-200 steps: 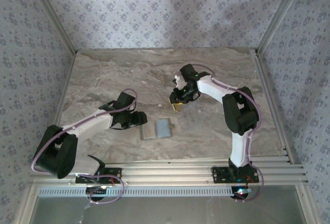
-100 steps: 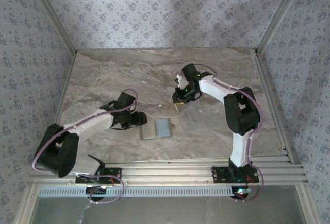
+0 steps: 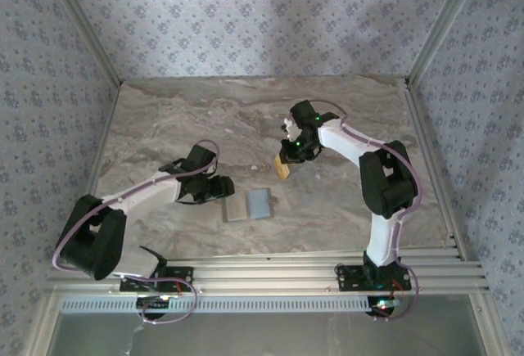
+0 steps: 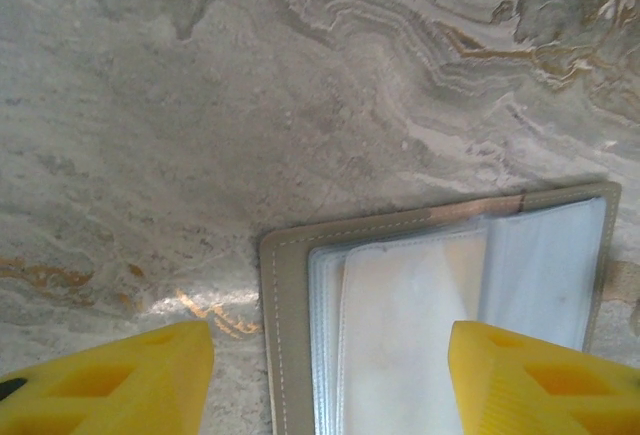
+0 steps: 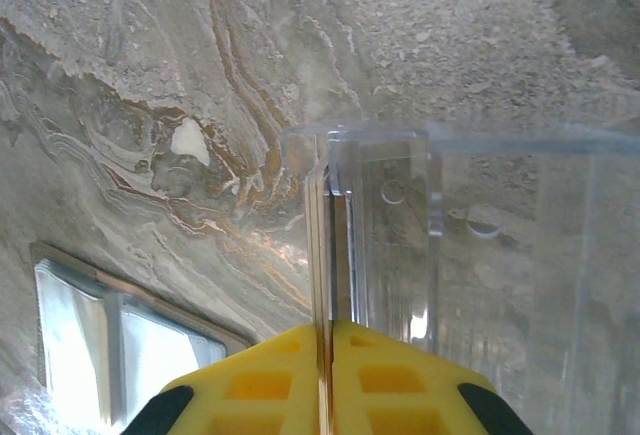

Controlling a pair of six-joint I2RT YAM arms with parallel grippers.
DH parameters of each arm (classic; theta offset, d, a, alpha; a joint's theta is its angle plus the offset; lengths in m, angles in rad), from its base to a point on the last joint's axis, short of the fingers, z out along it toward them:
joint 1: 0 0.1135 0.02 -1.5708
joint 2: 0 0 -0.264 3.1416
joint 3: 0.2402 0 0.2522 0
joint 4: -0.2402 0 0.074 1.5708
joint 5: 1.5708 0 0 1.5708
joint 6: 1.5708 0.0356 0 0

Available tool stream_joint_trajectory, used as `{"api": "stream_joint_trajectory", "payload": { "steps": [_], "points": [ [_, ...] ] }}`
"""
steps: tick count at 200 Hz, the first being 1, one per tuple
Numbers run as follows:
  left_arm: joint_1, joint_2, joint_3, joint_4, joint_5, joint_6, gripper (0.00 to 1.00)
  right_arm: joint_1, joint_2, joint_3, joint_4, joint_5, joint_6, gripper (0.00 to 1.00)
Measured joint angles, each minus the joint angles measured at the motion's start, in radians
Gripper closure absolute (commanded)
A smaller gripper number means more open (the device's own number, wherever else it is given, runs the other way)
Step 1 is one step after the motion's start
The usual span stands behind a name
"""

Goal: Put the credit cards into the card holder
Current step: Pick up the credit card from the storage box.

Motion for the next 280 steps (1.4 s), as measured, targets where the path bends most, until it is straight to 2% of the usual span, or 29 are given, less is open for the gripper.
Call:
{"api": "stream_joint_trajectory", "payload": {
  "steps": [22,34,73,99,112,182,225,280],
  "points": [
    [0.000,0.005,0.026,-0.010,-0.003,0.000,0.39,0.000,-0.003,0.000,-0.010,0.011,-0.007,0.93],
    [-0.001,0.006,0.048,-0.020,-0.003,0.000,0.43,0.000,-0.005,0.000,-0.013,0.013,-0.010,0.96],
    [-0.028,0.077,0.171,-0.014,0.013,-0.002,0.78,-0.002,-0.012,0.000,-0.018,0.009,-0.013,1.00],
    [-0.050,0.179,0.264,0.025,0.063,-0.017,0.94,-0.008,-0.013,0.000,-0.021,0.008,-0.013,1.00],
    [-0.062,0.240,0.312,0.054,0.094,-0.030,0.99,-0.013,-0.013,0.000,-0.021,0.008,-0.013,1.00],
    [-0.116,0.529,0.555,0.216,0.254,-0.106,1.00,-0.057,-0.030,-0.036,-0.016,0.004,0.001,1.00],
    [-0.128,0.634,0.644,0.251,0.306,-0.134,1.00,-0.079,-0.048,-0.058,-0.012,0.001,0.016,1.00],
    [-0.145,0.695,0.666,0.293,0.340,-0.174,1.00,-0.096,-0.054,-0.065,-0.013,0.000,0.025,1.00]
  ]
}}
